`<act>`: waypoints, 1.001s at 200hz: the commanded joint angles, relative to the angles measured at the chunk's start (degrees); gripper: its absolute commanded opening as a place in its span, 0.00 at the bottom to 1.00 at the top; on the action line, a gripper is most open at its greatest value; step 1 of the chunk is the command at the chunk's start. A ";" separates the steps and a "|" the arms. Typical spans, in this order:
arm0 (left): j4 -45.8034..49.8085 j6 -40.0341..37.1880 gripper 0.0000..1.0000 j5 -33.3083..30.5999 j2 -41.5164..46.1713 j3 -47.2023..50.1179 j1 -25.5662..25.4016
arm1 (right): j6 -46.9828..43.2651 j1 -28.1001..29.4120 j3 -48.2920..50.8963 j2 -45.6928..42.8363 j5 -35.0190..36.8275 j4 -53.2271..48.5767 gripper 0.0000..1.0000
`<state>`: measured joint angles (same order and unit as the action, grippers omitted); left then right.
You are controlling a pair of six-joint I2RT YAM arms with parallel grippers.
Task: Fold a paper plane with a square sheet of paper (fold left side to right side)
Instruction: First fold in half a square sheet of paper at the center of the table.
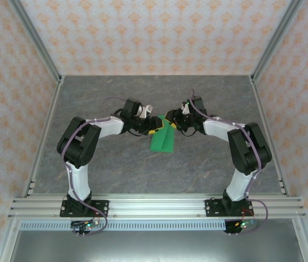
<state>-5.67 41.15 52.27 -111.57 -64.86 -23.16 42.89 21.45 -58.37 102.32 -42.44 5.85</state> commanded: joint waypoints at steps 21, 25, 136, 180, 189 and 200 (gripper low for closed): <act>-1.29 0.60 0.53 -0.06 -0.11 -1.30 -0.01 | 0.23 0.40 1.06 1.01 1.37 -0.34 0.46; -1.27 0.58 0.53 -0.06 -0.13 -1.30 -0.04 | 0.11 0.35 1.10 0.89 1.48 -0.52 0.46; -0.70 0.86 0.53 -0.59 -0.23 -1.94 0.02 | 2.53 1.48 2.21 2.68 0.12 3.84 0.36; 2.15 -0.54 0.57 -2.43 1.79 -1.89 -0.01 | -1.35 1.35 -0.17 3.32 2.45 -0.33 0.05; 4.12 -1.63 0.58 -3.91 3.16 -1.83 -0.02 | -3.13 1.33 -1.25 3.54 3.15 -2.22 0.04; 6.96 -2.98 0.60 -6.02 4.65 -1.73 -0.03 | -5.28 1.26 -2.47 4.09 4.28 -4.92 0.04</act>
<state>-4.47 41.17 50.65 -111.37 -64.90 -23.16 42.59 22.74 -57.47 105.14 -41.08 5.78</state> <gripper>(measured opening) 0.586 0.068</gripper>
